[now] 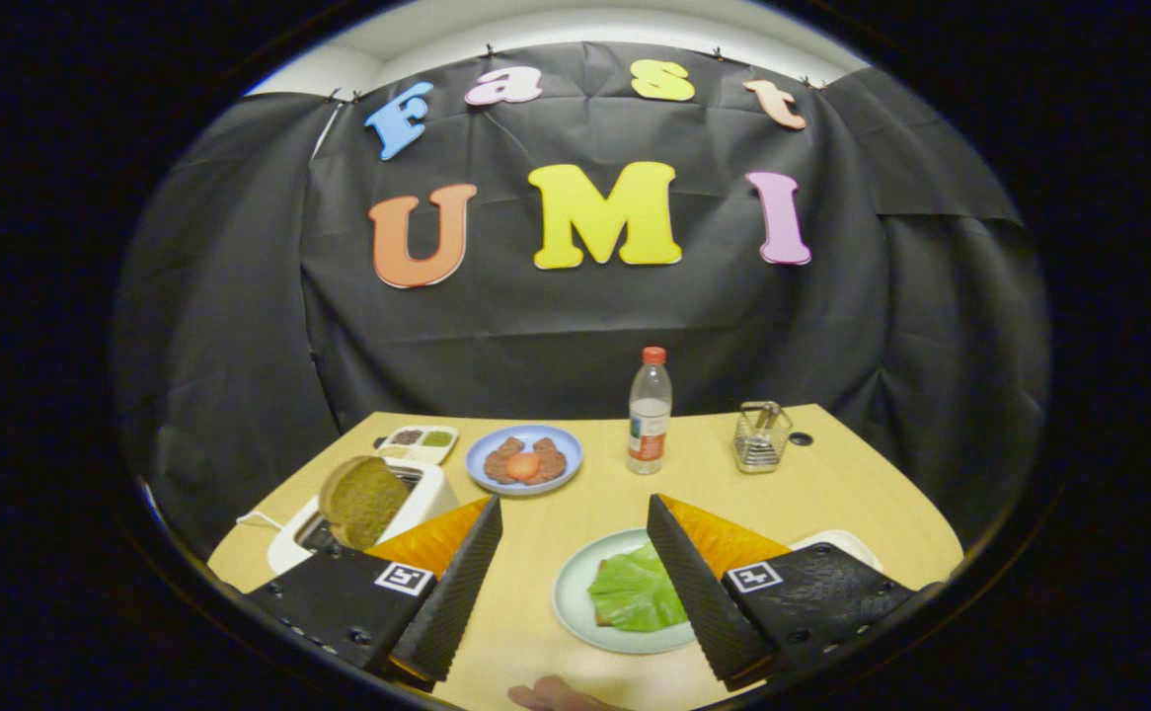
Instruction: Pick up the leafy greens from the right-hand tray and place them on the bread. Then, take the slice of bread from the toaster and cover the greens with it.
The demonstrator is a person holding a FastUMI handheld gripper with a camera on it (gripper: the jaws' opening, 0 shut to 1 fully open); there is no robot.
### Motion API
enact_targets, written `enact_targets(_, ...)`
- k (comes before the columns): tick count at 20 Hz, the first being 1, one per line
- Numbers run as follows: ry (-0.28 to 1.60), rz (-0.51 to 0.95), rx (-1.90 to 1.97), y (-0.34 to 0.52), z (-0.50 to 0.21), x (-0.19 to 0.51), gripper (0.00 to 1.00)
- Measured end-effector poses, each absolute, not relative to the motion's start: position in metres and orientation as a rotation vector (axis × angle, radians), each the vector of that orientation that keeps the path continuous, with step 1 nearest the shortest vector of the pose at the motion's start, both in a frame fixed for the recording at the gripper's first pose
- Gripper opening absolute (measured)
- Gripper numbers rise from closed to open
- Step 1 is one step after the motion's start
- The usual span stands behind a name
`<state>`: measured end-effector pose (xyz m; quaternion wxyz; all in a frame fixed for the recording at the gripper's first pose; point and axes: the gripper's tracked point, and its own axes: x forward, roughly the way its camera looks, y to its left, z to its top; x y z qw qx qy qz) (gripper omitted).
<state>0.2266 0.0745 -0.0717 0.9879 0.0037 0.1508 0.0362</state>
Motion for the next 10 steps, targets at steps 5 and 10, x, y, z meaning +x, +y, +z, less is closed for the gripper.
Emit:
enact_targets(5,0.319,0.186,-0.015,0.164,-0.067,0.226,0.92)
enact_targets(10,0.336,0.212,-0.052,0.217,-0.082,0.239,0.92)
